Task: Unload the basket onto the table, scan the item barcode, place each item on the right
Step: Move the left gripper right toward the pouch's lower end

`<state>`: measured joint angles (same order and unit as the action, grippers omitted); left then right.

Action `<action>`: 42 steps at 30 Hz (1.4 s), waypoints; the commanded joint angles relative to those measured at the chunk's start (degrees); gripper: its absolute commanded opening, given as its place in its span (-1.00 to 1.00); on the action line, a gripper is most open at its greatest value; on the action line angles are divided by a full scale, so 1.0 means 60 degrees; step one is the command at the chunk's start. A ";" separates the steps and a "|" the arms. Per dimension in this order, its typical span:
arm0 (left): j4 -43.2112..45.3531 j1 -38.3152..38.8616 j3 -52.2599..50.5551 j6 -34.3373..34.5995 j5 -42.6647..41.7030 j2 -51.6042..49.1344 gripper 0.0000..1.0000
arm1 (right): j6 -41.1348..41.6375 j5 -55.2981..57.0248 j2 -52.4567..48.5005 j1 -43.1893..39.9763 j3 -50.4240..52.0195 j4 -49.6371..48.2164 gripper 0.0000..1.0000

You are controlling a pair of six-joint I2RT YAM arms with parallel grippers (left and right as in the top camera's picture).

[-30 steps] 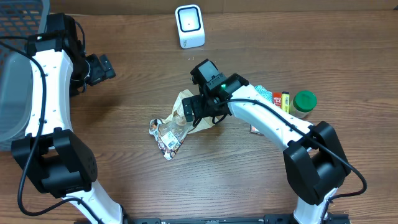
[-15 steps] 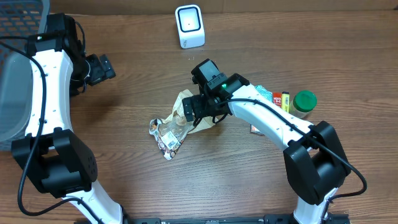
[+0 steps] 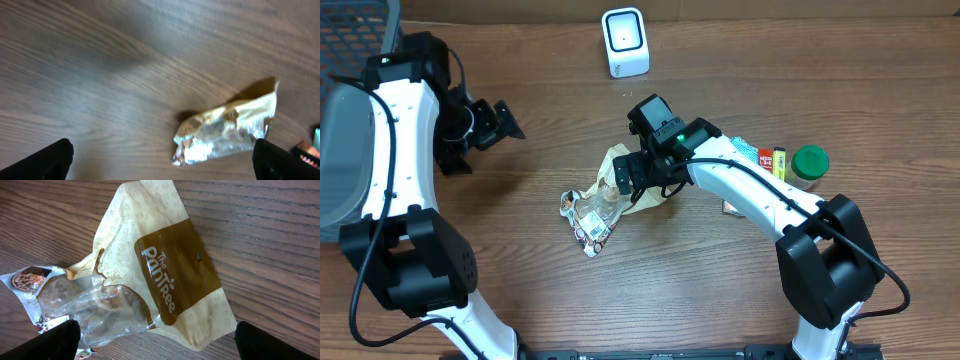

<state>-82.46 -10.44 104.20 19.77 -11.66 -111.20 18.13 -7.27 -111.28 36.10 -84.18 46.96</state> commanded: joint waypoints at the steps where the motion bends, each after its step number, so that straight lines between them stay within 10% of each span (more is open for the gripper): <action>1: -0.0226 0.0484 -0.0302 -0.0321 -0.0368 0.0142 0.96 | -0.0106 -0.0058 -0.0029 -0.0029 0.0102 -0.0044 1.00; 2: -0.0233 0.0612 -0.0364 -0.0455 -0.0361 0.0142 0.64 | -0.0106 -0.0062 -0.0029 -0.0029 0.0102 -0.0040 1.00; 3: -0.0226 0.0896 -0.0535 -0.0510 -0.0361 0.0142 -0.16 | -0.0102 -0.0069 -0.0029 -0.0029 0.0102 -0.0036 1.00; 4: -0.0208 0.1045 -0.0634 -0.0510 -0.0361 0.0142 -0.20 | -0.0102 -0.0080 -0.0029 -0.0029 0.0102 -0.0036 1.00; 14: 0.0739 0.2732 -0.2379 -0.0510 -0.0153 0.0142 0.03 | -0.0106 -0.0342 -0.0029 -0.0029 0.0102 -0.0066 1.00; 42: 0.4648 0.3078 -0.5836 0.0178 0.0036 0.0142 -0.35 | -0.0295 -0.0350 -0.0674 -0.0040 0.0106 -0.0302 0.97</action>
<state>-55.11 7.81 70.22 19.81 -12.60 -111.22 17.52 -8.82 -115.02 36.07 -83.99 45.58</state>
